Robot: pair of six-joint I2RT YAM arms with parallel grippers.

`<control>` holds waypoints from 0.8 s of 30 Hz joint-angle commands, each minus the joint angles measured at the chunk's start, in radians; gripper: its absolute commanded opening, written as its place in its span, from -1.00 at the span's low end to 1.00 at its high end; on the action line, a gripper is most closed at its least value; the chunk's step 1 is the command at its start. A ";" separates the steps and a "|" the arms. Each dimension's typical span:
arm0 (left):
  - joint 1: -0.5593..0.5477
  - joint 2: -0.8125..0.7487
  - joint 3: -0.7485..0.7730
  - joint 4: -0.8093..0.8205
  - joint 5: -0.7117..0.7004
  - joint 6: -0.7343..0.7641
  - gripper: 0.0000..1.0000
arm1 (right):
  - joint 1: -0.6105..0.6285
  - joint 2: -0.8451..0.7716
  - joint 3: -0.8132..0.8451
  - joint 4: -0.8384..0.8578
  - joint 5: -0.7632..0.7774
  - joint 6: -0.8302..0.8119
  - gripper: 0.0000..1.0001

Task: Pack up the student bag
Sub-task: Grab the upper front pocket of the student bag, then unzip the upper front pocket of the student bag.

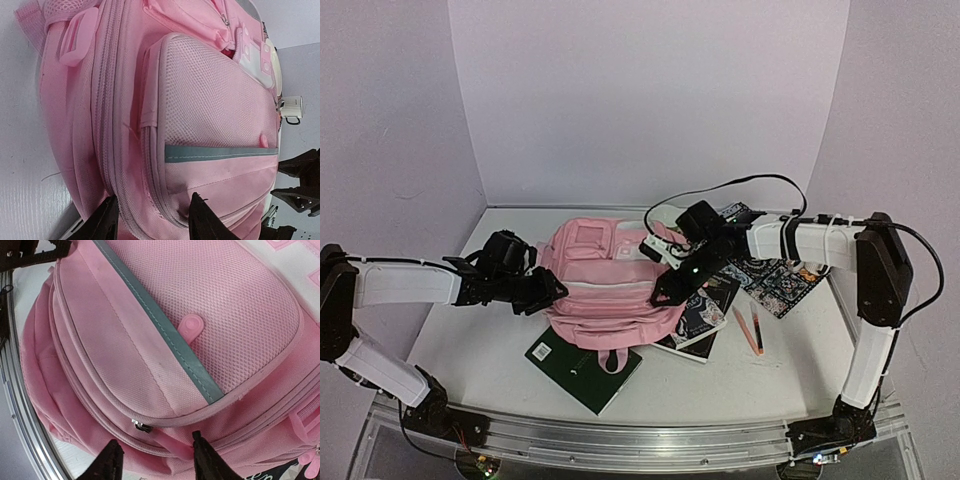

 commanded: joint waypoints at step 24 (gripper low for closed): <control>-0.077 0.004 0.002 0.149 0.015 -0.052 -0.06 | 0.282 -0.024 0.042 0.081 0.241 0.333 -1.00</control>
